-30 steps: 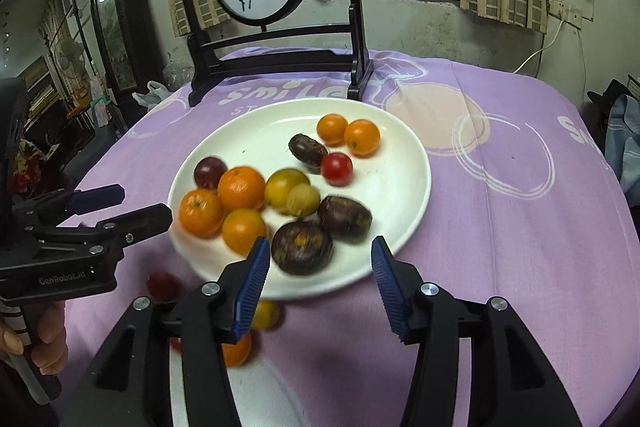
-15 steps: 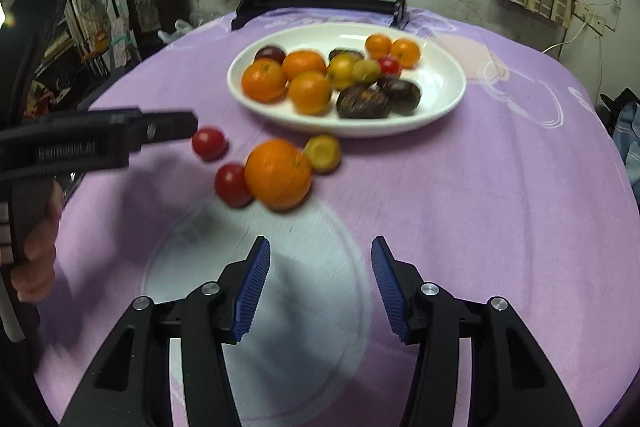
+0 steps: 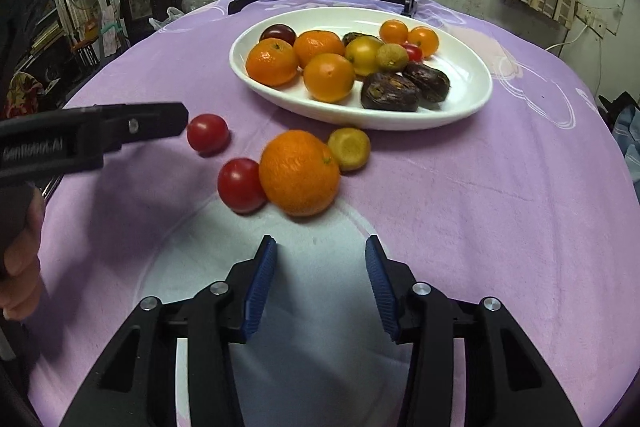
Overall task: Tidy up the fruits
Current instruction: 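Grasp a large orange with the right tool while the left tool grasps a red tomato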
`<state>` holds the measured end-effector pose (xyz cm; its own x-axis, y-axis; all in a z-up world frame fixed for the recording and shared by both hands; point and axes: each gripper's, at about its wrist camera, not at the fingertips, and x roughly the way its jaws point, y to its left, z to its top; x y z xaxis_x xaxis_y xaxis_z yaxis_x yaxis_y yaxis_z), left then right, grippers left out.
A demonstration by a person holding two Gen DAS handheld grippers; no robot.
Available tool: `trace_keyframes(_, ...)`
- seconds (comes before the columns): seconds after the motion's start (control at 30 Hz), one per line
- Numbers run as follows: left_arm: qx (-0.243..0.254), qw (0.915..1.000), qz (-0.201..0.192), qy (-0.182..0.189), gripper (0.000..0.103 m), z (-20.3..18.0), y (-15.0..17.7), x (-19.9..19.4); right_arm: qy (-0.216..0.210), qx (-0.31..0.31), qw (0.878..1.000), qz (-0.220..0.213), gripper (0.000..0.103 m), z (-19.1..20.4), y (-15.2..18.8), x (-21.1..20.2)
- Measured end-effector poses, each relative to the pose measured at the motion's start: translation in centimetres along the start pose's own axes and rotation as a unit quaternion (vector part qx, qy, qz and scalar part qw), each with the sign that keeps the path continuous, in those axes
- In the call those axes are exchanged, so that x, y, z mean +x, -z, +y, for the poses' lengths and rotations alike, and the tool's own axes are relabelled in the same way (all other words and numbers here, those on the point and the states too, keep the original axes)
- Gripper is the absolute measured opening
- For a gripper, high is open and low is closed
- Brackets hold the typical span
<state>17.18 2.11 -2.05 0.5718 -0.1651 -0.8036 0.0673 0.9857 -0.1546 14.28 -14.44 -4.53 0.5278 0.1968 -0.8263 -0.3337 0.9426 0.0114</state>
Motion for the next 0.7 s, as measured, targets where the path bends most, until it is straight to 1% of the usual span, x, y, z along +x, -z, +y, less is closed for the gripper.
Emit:
trace_keyframes(0.07,-0.002,1.0,0.002,-0.004,0.088,0.1,0.0,0.1,0.004,0.0,1.0,-0.001,0.047,0.3,-0.6,0.4)
trace_keyframes(0.17,-0.018,0.9998,0.003,0.001,0.088,0.8,-0.2,0.0,0.007,-0.001,1.0,-0.003,0.047,0.5,-1.7,1.0)
trace_keyframes(0.33,-0.027,0.9996,0.005,-0.004,0.088,1.4,-0.5,0.2,-0.002,0.013,1.0,-0.001,0.047,0.4,-3.1,1.8)
trace_keyframes(0.4,-0.029,0.9995,0.008,-0.004,0.088,1.5,-0.5,0.4,-0.011,0.019,1.0,-0.003,0.042,0.3,-3.3,1.9)
trace_keyframes(0.6,-0.023,0.9997,0.008,-0.008,0.088,1.5,-0.4,0.6,-0.035,0.039,0.999,-0.01,0.041,-0.7,-2.4,0.5)
trace_keyframes(0.7,-0.015,0.9998,0.008,-0.014,0.088,1.2,-0.3,0.8,-0.032,0.043,0.998,-0.022,0.041,-1.6,-1.1,-1.4)
